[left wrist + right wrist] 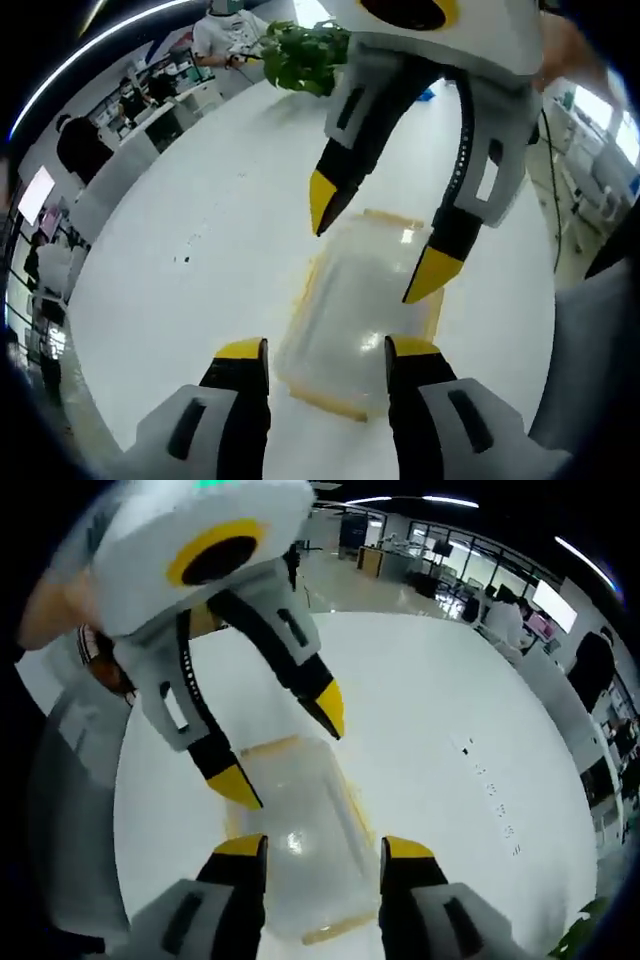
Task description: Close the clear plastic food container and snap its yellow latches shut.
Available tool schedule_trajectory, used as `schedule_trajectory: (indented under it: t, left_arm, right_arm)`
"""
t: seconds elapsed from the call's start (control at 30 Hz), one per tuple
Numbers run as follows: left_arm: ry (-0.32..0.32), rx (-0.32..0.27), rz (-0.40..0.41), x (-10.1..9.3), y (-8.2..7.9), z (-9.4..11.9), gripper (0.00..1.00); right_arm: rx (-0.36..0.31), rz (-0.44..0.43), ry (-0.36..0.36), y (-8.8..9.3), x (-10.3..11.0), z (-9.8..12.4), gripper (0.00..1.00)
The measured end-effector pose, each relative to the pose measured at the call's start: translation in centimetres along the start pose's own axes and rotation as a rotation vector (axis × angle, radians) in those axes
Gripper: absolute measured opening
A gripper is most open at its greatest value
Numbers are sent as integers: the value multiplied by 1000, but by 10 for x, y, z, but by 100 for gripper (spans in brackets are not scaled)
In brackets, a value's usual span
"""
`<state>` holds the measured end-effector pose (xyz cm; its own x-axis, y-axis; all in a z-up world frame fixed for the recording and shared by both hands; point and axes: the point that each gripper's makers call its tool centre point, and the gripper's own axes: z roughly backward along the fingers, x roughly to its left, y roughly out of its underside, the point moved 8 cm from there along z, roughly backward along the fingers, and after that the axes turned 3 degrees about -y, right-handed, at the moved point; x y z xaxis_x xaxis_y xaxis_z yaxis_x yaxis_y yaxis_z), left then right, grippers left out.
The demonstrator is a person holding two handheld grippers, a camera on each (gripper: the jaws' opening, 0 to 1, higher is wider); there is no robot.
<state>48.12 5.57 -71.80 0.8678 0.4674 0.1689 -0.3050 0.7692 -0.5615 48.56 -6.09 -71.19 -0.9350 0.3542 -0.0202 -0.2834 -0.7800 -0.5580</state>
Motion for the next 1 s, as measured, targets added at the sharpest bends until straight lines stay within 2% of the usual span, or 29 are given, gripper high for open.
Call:
schedule_trajectory:
  t: [0.07,0.1,0.2,0.23,0.33,0.4,0.5,0.53,0.57,0.6,0.63,0.77,0.83,0.9,1.0]
  left_arm:
    - [-52,-3,51,2,1,1,44]
    - [-77,-13,74,2,1,1,44]
    - [-118,3,106,0,5,-1,43]
    - [-151,13,135,0,8,-1,43]
    - [-152,29,176,-4,12,-5,44]
    - [-177,31,202,-4,13,-5,45]
    - [-224,4,278,-6,11,-4,46]
    - [-220,-1,276,-6,10,-3,46]
    - [-224,-17,311,-7,9,-3,45]
    - [-265,-17,350,-4,11,-1,46]
    - [-279,-16,339,-3,11,0,46]
    - [-253,-48,365,-6,9,0,46]
    - [-247,-58,375,-7,9,1,46]
    - [-244,-76,392,-7,10,2,46]
    - [-252,-100,410,-9,13,4,46]
  right_arm:
    - [-12,-37,14,0,1,1,43]
    - [-29,-82,28,1,1,1,42]
    - [-70,-151,48,2,5,0,41]
    - [-69,-175,57,5,7,-2,41]
    - [-62,-220,104,12,12,-5,41]
    - [-67,-242,127,14,17,-7,40]
    - [-99,-315,190,17,18,-7,40]
    - [-106,-330,198,17,18,-6,40]
    - [-113,-343,197,18,18,-6,40]
    - [-125,-351,197,18,18,-4,40]
    - [-136,-356,192,17,18,-3,40]
    - [-132,-348,179,16,19,-1,40]
    - [-151,-348,184,14,18,2,40]
    - [-186,-393,169,14,18,1,40]
    - [-204,-424,152,19,20,-1,40]
